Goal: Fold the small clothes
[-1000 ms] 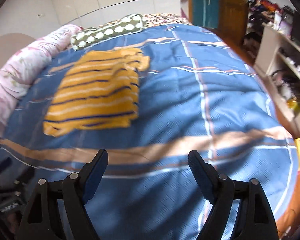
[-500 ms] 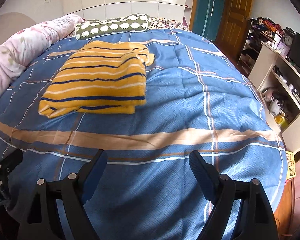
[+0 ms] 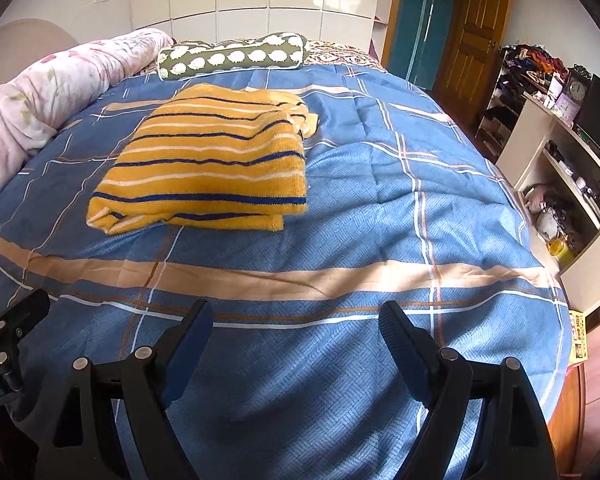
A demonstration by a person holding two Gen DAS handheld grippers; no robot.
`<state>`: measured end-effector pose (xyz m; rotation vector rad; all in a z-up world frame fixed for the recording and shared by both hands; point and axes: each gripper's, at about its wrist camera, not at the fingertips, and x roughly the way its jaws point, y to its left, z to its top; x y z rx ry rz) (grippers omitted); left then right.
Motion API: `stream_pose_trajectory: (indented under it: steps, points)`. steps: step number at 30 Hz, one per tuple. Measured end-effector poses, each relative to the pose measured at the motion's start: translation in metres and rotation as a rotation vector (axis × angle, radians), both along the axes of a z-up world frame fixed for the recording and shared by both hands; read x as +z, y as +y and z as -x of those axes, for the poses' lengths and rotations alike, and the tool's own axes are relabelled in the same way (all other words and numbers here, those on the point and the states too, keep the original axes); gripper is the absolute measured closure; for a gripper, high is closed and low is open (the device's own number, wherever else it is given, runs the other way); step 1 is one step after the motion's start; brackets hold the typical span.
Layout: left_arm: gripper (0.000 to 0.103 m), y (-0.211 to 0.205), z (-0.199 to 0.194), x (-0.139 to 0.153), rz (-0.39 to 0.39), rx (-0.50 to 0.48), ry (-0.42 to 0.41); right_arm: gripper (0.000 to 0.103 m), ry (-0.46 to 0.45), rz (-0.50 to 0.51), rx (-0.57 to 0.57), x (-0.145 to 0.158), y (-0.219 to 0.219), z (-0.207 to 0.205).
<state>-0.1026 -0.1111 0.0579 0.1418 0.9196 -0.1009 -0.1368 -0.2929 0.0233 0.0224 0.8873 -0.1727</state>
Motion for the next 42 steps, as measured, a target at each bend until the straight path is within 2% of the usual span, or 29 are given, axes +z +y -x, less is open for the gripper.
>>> stream_pose_trajectory:
  steps: [9,15,25,42]
  points:
    - [0.000,0.002,0.003,0.000,0.000,0.001,0.006,0.014,0.011,0.015,-0.012,0.000,0.001,0.002]
    - [0.000,0.004,0.003,0.001,0.004,0.007,0.005,0.013,0.040,0.070,-0.038,-0.003,0.004,0.004]
    - [0.000,0.001,0.007,0.002,-0.002,-0.001,0.008,0.011,0.015,0.118,-0.040,0.003,0.008,0.011]
    - [0.000,0.014,-0.007,-0.018,0.017,0.039,0.074,0.010,0.006,0.112,-0.027,0.005,0.013,0.010]
